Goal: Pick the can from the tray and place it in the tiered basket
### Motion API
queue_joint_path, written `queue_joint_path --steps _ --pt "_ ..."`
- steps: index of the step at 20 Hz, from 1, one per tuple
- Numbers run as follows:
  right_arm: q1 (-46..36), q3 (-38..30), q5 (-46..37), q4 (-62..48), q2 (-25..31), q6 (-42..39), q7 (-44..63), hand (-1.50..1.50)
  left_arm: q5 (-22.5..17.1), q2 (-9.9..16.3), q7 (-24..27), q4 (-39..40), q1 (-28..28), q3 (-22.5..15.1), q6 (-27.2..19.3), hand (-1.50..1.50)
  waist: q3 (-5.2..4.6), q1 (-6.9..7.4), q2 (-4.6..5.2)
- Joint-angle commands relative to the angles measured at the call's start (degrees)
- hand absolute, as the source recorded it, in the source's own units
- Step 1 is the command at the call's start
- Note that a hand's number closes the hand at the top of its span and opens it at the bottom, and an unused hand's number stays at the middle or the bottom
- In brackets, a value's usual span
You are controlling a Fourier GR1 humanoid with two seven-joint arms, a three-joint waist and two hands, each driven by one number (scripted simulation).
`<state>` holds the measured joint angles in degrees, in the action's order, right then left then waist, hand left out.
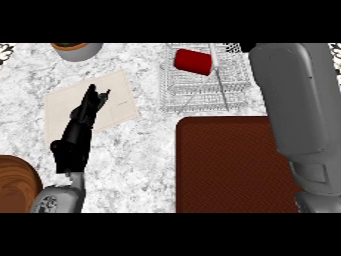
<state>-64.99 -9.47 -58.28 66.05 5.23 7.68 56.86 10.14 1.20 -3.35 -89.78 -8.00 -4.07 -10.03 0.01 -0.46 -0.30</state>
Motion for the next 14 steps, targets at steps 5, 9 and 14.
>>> queue_joint_path --steps 5,9,14 --pt "13.4 -8.2 6.3 23.4 4.4 -1.9 4.2 -1.50 -0.9 2.1 0.2 -0.8 2.0 2.2 0.7 0.00 0.06 -1.89 -0.62" --pt "27.0 -9.4 12.5 40.7 3.9 -7.8 2.9 -1.50 -1.6 1.1 0.5 -3.2 4.8 1.5 0.6 0.00 0.06 -2.52 -0.81" --pt "46.2 -14.1 23.4 57.1 2.0 -11.2 -2.2 -1.50 -0.7 1.3 0.9 -0.3 2.3 2.1 0.0 0.00 0.09 -3.18 -0.48"
